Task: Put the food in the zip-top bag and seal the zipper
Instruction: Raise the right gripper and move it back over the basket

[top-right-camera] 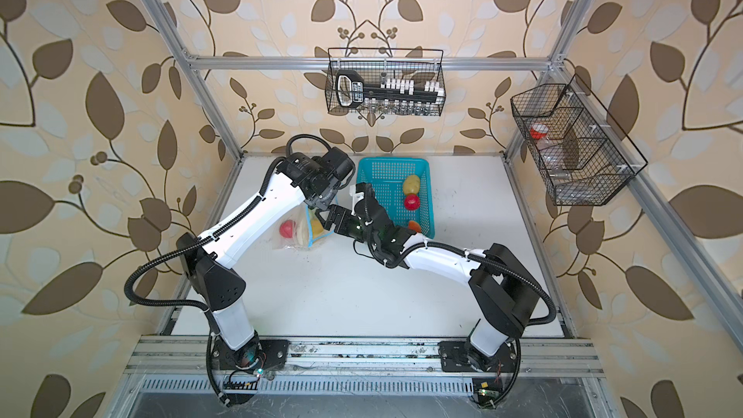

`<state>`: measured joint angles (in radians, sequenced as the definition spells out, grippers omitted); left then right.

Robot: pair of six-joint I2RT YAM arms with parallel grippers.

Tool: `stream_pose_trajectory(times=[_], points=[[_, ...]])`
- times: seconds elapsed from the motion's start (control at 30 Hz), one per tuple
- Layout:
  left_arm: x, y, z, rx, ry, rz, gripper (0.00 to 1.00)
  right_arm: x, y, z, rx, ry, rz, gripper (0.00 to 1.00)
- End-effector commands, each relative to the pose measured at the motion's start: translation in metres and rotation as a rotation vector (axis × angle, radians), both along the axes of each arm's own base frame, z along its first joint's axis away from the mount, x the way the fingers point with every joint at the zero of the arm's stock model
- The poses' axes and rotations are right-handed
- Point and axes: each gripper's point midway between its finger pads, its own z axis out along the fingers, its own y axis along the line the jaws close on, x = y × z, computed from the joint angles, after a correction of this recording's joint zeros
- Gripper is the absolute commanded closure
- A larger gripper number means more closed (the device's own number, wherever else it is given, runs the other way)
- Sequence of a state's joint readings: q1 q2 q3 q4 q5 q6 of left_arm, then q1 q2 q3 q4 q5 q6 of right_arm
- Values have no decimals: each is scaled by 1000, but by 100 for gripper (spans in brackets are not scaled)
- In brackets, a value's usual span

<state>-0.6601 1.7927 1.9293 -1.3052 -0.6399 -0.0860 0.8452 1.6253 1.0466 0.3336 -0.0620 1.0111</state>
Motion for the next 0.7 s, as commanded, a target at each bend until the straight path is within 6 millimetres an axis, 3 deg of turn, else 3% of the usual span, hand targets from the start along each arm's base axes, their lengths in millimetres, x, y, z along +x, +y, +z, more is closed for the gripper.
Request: stream_pose_trajectory(times=[0.0, 0.4, 0.67], points=[[1, 6, 5, 18, -30, 24, 100, -6, -10, 4, -30, -27, -14, 5], [0, 8, 6, 23, -34, 23, 100, -4, -48, -9, -215, -43, -104, 5], [0, 8, 6, 20, -37, 25, 100, -1, -86, 0, -366, -68, -201, 0]])
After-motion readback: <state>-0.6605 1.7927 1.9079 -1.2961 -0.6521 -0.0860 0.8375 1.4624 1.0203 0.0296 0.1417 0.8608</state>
